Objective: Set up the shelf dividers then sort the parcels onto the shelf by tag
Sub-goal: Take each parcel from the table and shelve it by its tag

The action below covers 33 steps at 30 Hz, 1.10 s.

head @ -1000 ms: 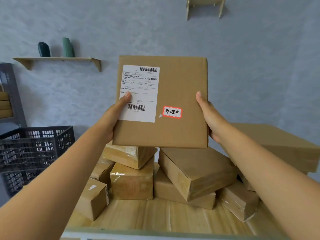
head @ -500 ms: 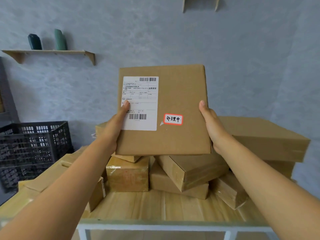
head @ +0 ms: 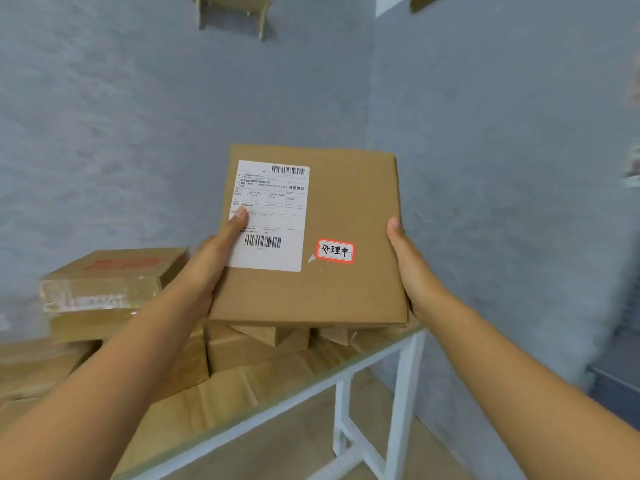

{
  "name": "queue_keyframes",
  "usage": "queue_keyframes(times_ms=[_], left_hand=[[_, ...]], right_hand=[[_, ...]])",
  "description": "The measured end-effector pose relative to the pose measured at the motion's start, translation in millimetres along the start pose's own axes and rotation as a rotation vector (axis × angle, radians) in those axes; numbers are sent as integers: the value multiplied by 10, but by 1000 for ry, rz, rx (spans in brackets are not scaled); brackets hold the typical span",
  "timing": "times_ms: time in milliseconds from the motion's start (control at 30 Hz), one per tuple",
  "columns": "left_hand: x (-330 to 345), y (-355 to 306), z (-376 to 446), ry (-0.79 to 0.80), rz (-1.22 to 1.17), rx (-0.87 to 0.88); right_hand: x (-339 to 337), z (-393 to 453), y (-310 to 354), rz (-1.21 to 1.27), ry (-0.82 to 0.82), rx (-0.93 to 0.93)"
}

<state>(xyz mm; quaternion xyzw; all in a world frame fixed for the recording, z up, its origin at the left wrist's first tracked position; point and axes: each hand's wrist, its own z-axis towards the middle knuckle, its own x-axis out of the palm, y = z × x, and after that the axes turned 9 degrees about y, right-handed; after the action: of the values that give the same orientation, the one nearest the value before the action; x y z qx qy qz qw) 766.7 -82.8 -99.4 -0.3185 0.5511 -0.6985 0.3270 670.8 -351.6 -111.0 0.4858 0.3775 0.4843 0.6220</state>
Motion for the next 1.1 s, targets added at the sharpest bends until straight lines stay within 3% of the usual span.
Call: queue_keyframes(times_ms=[500,767,1100], left_hand=[[2792,88,-427,565,-155,-60],[4614,222,-1135,757,-218,-54],[5974,130,-1589,982,-213,-94]], right_hand=[[-1799,-2886,908,-239,-515,8],[-2741,-4610,1400,-364,-747,86],[-3243,-5839,1649,-361,-998,79]])
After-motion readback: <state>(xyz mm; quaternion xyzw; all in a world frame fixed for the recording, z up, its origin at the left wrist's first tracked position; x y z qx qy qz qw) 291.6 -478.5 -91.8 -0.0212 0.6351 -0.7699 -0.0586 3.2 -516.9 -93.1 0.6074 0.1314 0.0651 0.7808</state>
